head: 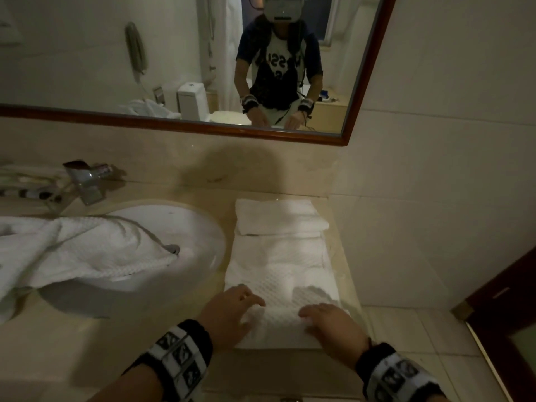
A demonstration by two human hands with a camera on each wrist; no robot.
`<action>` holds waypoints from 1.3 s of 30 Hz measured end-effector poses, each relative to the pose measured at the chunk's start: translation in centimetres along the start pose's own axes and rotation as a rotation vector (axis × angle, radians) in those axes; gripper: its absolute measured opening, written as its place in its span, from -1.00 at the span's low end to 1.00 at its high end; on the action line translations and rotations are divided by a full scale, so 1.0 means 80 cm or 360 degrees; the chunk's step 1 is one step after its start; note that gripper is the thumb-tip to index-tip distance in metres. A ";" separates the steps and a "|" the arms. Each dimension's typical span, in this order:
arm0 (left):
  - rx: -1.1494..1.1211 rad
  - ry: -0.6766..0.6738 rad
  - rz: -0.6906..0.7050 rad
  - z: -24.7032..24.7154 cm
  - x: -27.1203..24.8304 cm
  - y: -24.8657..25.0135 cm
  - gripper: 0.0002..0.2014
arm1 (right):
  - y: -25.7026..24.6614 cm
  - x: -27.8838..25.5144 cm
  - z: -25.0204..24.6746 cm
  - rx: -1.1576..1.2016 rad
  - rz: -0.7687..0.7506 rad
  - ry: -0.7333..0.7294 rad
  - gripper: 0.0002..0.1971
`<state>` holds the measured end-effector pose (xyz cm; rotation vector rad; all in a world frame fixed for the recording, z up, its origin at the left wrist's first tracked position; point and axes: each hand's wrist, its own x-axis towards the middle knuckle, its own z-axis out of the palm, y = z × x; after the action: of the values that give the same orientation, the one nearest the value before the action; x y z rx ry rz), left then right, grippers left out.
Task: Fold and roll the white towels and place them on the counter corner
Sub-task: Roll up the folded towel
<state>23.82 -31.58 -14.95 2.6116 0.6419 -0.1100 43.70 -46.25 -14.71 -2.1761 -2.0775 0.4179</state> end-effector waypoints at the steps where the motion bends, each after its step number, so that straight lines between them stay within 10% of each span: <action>1: 0.0132 -0.0006 0.0067 0.006 -0.006 0.004 -0.35 | 0.002 0.007 -0.005 0.0087 0.0108 -0.0014 -0.72; 5: 0.0480 -0.0186 0.0034 0.024 -0.013 0.018 -0.40 | 0.004 0.023 -0.012 0.0172 0.0170 -0.0087 -0.74; 12: -0.0527 -0.0721 -0.0259 -0.005 0.008 0.009 -0.45 | -0.005 -0.013 0.020 -0.0213 -0.0366 0.0100 -0.76; 17: -0.0234 -0.0385 -0.0121 0.004 -0.005 0.024 -0.37 | -0.002 -0.018 0.022 -0.0289 -0.0062 -0.0189 -0.27; 20: 0.0304 0.0080 0.0004 0.015 -0.021 0.035 -0.40 | -0.021 -0.006 -0.014 -0.0007 -0.0034 -0.0118 -0.45; 24: 0.0561 -0.0123 0.0032 0.049 -0.018 0.036 -0.19 | -0.023 0.015 -0.037 0.0469 0.0261 -0.0523 -0.61; 27: 0.0260 -0.0130 0.0037 0.010 -0.012 0.039 -0.29 | -0.028 0.006 -0.027 0.0132 0.0052 -0.0243 -0.62; 32: -0.0433 -0.0805 -0.0241 -0.015 0.011 0.032 -0.41 | -0.028 -0.023 -0.001 -0.0280 -0.0002 -0.0261 -0.32; 34: -0.0142 -0.0720 -0.0213 -0.013 0.011 0.037 -0.34 | -0.028 -0.020 0.007 -0.0446 0.0015 -0.0240 -0.23; 39: 0.0640 0.0267 0.0058 0.036 -0.018 0.050 -0.62 | -0.039 0.008 -0.004 -0.0527 0.0047 -0.0352 -0.57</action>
<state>24.47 -36.64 -15.66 3.0437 0.6884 -0.0076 40.83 -45.43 -13.71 -2.4426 -2.3819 0.3529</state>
